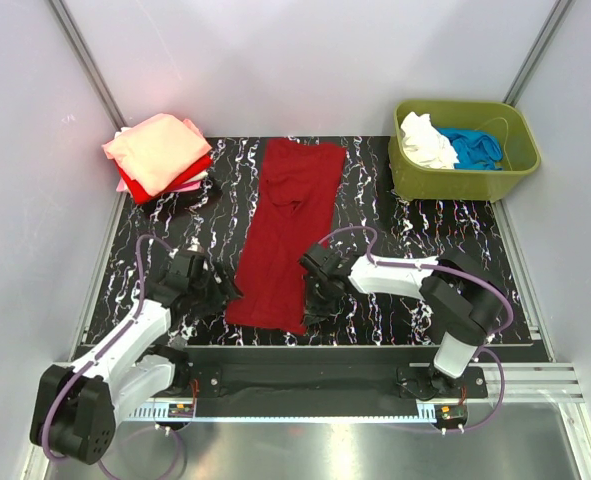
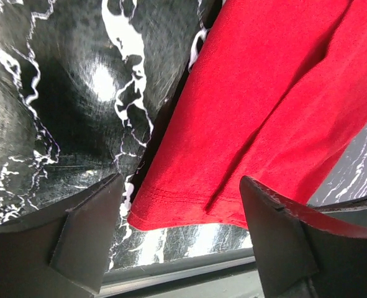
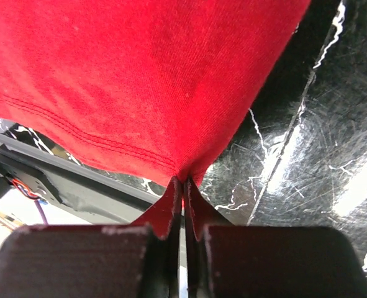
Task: Fold and stack the t-shirts
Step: Fold the tshirt
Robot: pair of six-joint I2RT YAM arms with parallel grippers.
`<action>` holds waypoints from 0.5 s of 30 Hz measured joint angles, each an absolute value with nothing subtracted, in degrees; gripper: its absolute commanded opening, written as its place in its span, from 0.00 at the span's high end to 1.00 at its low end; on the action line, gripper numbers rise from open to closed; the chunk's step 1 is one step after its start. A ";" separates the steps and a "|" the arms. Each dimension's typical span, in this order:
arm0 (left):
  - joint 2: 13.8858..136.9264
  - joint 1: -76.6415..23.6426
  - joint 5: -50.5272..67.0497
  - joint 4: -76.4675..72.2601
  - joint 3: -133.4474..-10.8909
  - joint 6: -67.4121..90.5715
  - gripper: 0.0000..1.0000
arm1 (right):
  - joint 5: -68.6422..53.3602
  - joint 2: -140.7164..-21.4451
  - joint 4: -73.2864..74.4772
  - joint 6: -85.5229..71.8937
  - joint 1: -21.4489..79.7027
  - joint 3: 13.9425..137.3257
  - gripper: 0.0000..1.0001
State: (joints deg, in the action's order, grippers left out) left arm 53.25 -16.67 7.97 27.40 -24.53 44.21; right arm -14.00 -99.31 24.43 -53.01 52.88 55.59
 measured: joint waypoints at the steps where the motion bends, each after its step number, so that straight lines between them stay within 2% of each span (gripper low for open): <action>1: 53.28 -16.91 8.01 27.27 -24.21 44.27 0.29 | -14.04 -99.31 24.23 -53.06 52.88 55.37 1.00; 7: 51.33 -19.88 8.34 26.68 -20.78 45.84 0.43 | -14.06 -98.59 23.81 -52.99 52.88 54.04 1.00; 9: 50.02 -20.91 8.40 26.24 -19.79 46.78 0.52 | -13.85 -97.45 24.58 -52.95 52.88 53.93 1.00; 10: 49.43 -21.39 8.40 26.04 -19.29 47.22 0.57 | -13.43 -96.82 25.17 -52.90 52.88 53.93 1.00; 13: 47.66 -22.46 8.36 25.04 -17.17 48.66 0.86 | -12.51 -94.78 26.83 -52.71 52.88 53.93 1.00; 15: 46.35 -22.92 8.40 24.69 -15.79 49.60 1.00 | -12.14 -93.93 27.40 -52.69 52.88 53.91 1.00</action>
